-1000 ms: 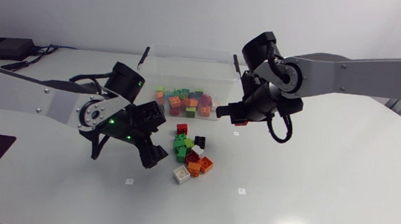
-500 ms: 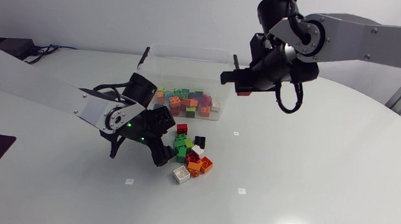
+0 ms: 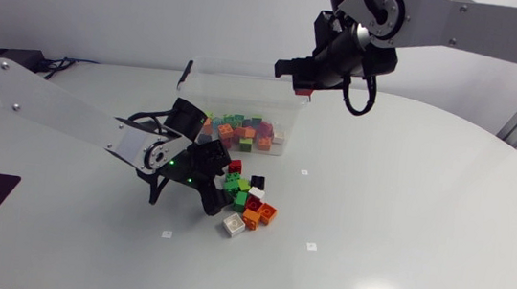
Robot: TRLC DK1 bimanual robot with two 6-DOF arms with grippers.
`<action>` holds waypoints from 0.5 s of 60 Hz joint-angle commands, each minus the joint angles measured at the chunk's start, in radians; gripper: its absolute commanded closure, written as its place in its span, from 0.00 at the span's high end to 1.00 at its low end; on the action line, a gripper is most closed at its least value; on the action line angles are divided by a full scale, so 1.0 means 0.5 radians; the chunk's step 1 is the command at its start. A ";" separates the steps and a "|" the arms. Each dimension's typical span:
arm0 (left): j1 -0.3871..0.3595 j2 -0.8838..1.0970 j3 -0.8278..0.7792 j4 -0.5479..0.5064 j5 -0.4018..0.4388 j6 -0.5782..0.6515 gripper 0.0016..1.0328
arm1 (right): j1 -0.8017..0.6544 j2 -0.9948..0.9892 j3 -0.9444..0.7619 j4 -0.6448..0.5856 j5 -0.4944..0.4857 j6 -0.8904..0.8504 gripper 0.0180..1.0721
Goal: Place the duplo bricks in the container
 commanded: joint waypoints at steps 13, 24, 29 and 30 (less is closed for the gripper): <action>-0.038 0.071 0.054 0.019 0.109 0.018 0.73 | 0.029 0.205 0.246 0.007 -0.040 0.002 0.27; -0.056 0.074 0.039 0.016 0.145 0.012 0.53 | 0.041 0.352 0.412 0.032 -0.049 0.002 0.28; -0.056 0.071 0.017 0.016 0.170 0.012 0.44 | 0.041 0.410 0.470 0.032 -0.049 0.002 0.28; -0.056 0.068 0.014 0.016 0.176 0.012 0.41 | 0.038 0.420 0.479 0.032 -0.049 0.002 0.28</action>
